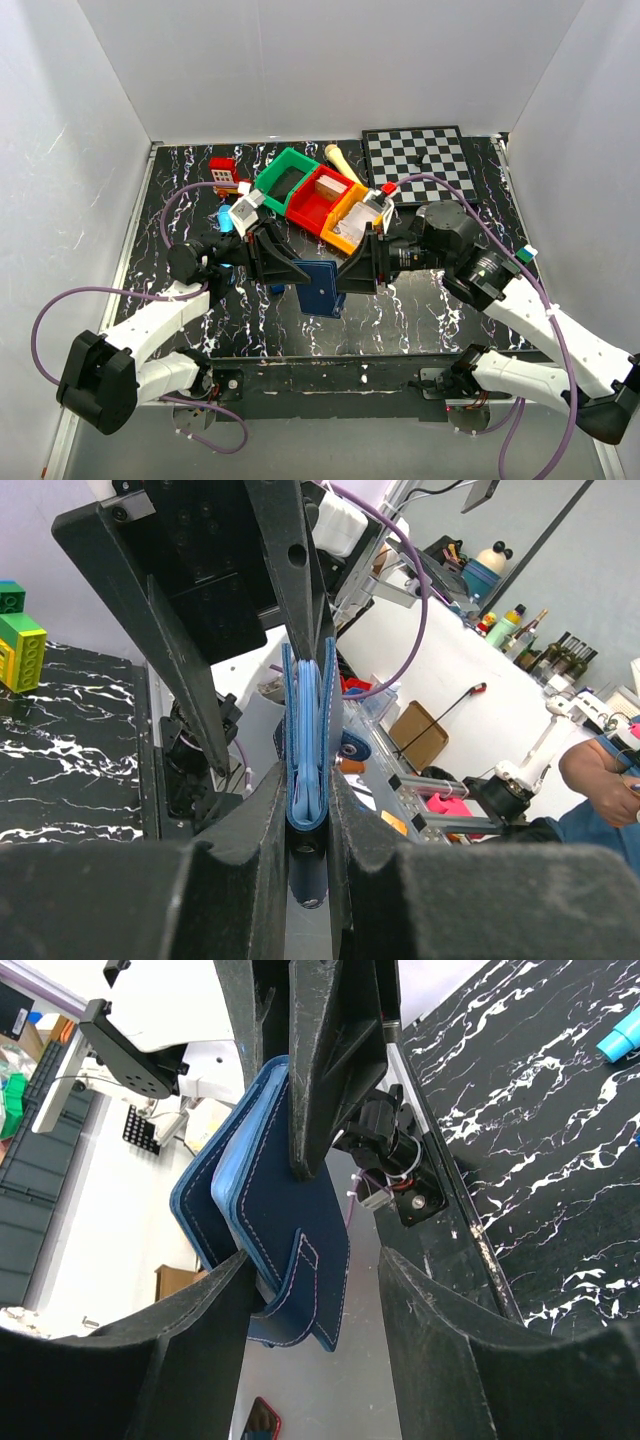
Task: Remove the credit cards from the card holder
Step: Open the card holder at the center of the board.
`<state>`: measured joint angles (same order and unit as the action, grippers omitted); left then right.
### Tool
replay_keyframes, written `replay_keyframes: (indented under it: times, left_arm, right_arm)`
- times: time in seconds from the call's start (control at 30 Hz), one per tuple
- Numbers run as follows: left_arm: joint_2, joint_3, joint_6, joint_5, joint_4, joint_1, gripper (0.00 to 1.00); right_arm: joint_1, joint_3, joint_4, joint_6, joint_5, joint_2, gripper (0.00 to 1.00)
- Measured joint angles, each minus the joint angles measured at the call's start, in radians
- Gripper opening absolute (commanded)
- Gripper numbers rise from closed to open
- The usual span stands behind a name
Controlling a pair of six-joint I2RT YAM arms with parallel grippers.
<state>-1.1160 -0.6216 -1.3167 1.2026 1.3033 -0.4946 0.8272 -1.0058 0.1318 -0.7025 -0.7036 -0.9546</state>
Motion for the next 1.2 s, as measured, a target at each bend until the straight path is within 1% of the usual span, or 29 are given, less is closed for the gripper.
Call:
replay_keyframes:
  times: [0.13, 0.23, 0.3, 0.4, 0.63, 0.67, 0.7, 0.73, 0.77, 0.83, 0.87, 0.93, 1.03, 1.2]
  left_arm:
    - [0.003, 0.000, 0.002, -0.002, -0.015, -0.001, 0.00]
    - [0.017, 0.000, 0.023, -0.009, -0.048, -0.008, 0.00]
    - [0.034, 0.000, 0.048, -0.013, -0.088, -0.012, 0.00]
    - [0.066, 0.000, 0.093, -0.019, -0.154, -0.017, 0.01]
    - [0.115, -0.002, 0.183, -0.056, -0.346, -0.019, 0.27]
    - [0.122, -0.006, 0.203, -0.063, -0.383, -0.021, 0.32]
    - [0.130, -0.014, 0.228, -0.074, -0.424, -0.021, 0.45]
    - [0.136, -0.024, 0.256, -0.096, -0.467, -0.024, 0.54]
    - [0.142, -0.037, 0.285, -0.122, -0.510, -0.026, 0.60]
    - [0.159, -0.066, 0.340, -0.184, -0.617, -0.028, 0.66]
    - [0.169, -0.076, 0.364, -0.215, -0.665, -0.029, 0.98]
    - [0.194, -0.083, 0.414, -0.280, -0.743, -0.029, 0.98]
    - [0.229, -0.077, 0.443, -0.377, -0.830, -0.029, 0.98]
    - [0.275, -0.007, 0.426, -0.496, -0.842, -0.029, 0.98]
  right_arm:
    - [0.020, -0.021, 0.012, 0.007, 0.001, -0.032, 0.58]
    - [0.032, -0.035, 0.019, 0.009, 0.000, -0.051, 0.54]
    - [0.041, -0.045, 0.023, 0.011, -0.005, -0.060, 0.47]
    - [0.053, -0.055, 0.023, 0.016, -0.013, -0.067, 0.33]
    - [0.057, -0.060, 0.037, 0.047, -0.003, -0.063, 0.02]
    - [0.056, -0.060, 0.046, 0.051, 0.004, -0.063, 0.01]
    - [0.057, -0.061, 0.052, 0.055, 0.014, -0.062, 0.01]
    - [0.057, -0.063, 0.060, 0.056, 0.023, -0.063, 0.01]
    - [0.059, -0.067, 0.079, 0.061, 0.029, -0.063, 0.01]
    - [0.060, -0.074, 0.123, 0.076, 0.051, -0.063, 0.01]
    - [0.062, -0.080, 0.145, 0.083, 0.062, -0.064, 0.01]
    - [0.063, -0.107, 0.216, 0.106, 0.103, -0.068, 0.01]
    - [0.063, -0.158, 0.312, 0.137, 0.182, -0.080, 0.01]
    - [0.072, -0.271, 0.499, 0.169, 0.410, -0.130, 0.01]
